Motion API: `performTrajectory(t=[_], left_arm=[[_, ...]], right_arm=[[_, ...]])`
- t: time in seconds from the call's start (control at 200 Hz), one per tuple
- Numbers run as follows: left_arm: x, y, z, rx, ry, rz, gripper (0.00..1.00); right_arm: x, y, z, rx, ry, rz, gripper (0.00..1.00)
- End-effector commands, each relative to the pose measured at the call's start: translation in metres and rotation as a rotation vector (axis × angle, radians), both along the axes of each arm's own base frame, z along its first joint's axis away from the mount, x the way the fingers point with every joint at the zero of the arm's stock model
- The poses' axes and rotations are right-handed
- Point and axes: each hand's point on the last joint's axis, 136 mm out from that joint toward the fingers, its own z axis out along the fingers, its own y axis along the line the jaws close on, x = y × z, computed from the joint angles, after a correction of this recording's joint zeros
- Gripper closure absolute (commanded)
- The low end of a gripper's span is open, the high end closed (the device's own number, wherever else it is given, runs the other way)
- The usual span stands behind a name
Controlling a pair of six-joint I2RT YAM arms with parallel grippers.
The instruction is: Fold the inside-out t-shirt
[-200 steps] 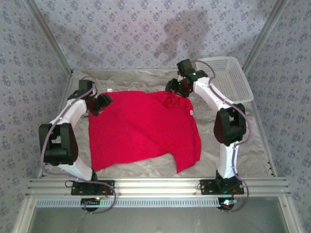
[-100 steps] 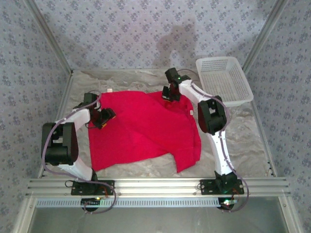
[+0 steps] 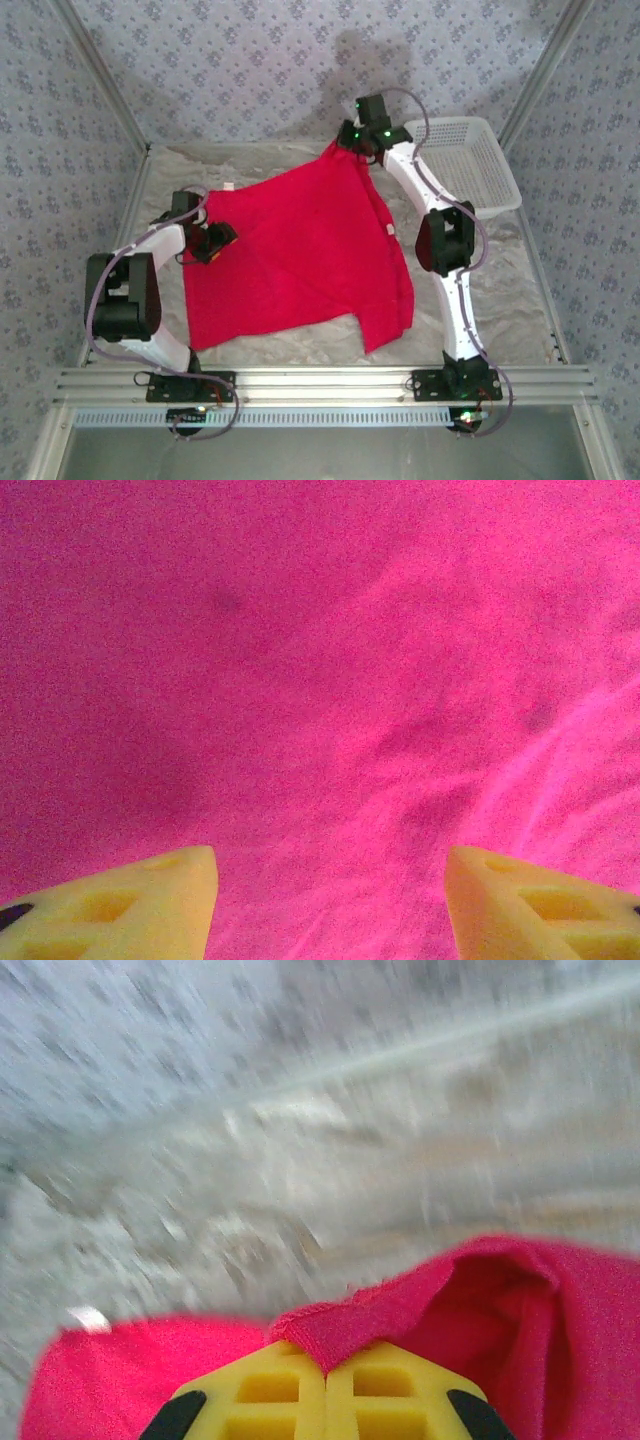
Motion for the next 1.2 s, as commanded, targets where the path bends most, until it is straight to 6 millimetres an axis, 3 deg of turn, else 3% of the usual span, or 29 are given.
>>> performTrajectory(t=[0.0,0.06,0.125,0.29,0.395,0.47,0.66,0.785,0.894,1.069,1.194], left_arm=[[-0.006,-0.003,0.017,-0.013,-0.036,-0.014,0.39],[-0.009,-0.001,0.024,-0.002,-0.048,-0.012,0.38],[-0.011,0.001,0.033,0.008,-0.066,-0.008,0.37],[-0.014,-0.002,0.049,-0.013,-0.100,-0.005,0.34],[-0.016,-0.004,0.043,-0.025,-0.087,-0.010,0.34],[-0.016,-0.004,0.035,-0.031,-0.064,-0.011,0.34],[0.004,-0.005,0.023,-0.049,-0.048,-0.011,0.33],[0.026,-0.004,0.007,-0.058,-0.023,-0.005,0.33],[0.032,0.003,-0.012,-0.081,0.028,0.010,0.34],[0.007,0.003,-0.026,-0.114,0.062,0.031,0.34],[-0.032,-0.036,-0.040,-0.186,0.095,-0.007,0.35]], right_arm=[[0.031,-0.006,0.003,0.138,-0.014,-0.015,0.56],[0.024,-0.015,-0.015,0.180,0.110,-0.045,0.35],[0.005,-0.021,-0.036,0.188,0.247,-0.059,0.29],[-0.075,-0.012,-0.063,0.057,0.377,0.040,0.28],[-0.132,-0.001,-0.080,-0.029,0.408,0.116,0.28],[-0.172,0.001,-0.106,-0.067,0.487,0.145,0.28],[-0.221,-0.010,-0.161,-0.115,0.596,0.088,0.28],[-0.227,-0.017,-0.188,-0.137,0.665,0.060,0.28],[-0.214,-0.026,-0.210,-0.182,0.699,0.029,0.27],[-0.157,-0.035,-0.232,-0.240,0.721,0.015,0.28],[-0.101,-0.014,-0.233,-0.176,0.675,0.025,0.28]])
